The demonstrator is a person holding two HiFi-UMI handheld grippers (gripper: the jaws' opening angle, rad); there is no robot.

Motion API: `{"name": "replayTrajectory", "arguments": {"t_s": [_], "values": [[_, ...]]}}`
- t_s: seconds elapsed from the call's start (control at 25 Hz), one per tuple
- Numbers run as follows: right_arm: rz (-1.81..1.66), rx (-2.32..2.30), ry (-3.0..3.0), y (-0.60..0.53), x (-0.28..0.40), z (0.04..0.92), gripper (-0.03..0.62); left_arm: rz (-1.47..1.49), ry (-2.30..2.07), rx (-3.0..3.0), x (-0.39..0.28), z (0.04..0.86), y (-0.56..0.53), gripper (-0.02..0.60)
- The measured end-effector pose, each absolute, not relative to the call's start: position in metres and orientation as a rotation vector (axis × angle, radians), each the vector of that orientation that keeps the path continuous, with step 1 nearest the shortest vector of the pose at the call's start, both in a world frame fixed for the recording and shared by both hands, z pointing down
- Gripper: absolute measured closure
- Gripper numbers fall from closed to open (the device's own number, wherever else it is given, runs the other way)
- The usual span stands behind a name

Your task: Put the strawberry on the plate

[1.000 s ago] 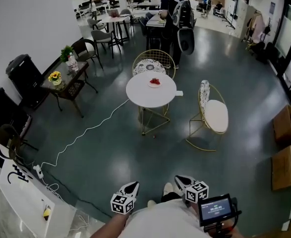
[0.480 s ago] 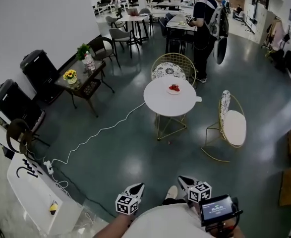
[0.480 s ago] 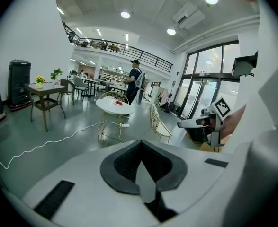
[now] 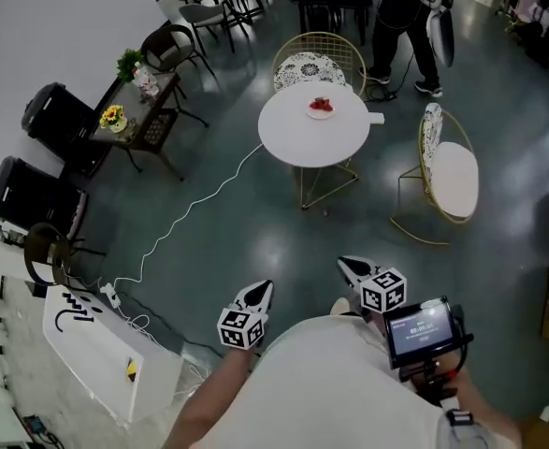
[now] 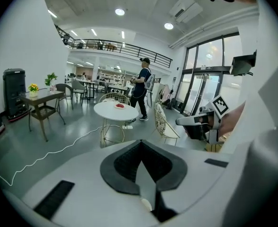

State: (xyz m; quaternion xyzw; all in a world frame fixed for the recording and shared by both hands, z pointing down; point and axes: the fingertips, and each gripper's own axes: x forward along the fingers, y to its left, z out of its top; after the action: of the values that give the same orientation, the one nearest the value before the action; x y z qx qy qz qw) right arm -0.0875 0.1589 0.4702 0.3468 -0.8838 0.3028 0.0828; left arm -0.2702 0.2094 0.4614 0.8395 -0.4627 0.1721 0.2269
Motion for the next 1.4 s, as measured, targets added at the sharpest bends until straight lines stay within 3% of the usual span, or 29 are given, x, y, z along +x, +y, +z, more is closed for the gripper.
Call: {"name": "replayTrajectory", "arguments": {"t_s": [0.84,1.16,1.4], "values": [[0.994,1.424,-2.442,0.104,0.022,0.501,0.589,0.606,-0.879,2.47,-0.171,0.498,0.088,0.577],[1.052,1.642,-2.281,0.063,0.039,0.514,0.589,0.78,-0.603,2.526,-0.154,0.538,0.018,0.577],[1.105,1.756,-2.173,0.032,0.02,0.581,0.589,0.975,-0.349,2.566,-0.16,0.61,-0.026,0.577]]}}
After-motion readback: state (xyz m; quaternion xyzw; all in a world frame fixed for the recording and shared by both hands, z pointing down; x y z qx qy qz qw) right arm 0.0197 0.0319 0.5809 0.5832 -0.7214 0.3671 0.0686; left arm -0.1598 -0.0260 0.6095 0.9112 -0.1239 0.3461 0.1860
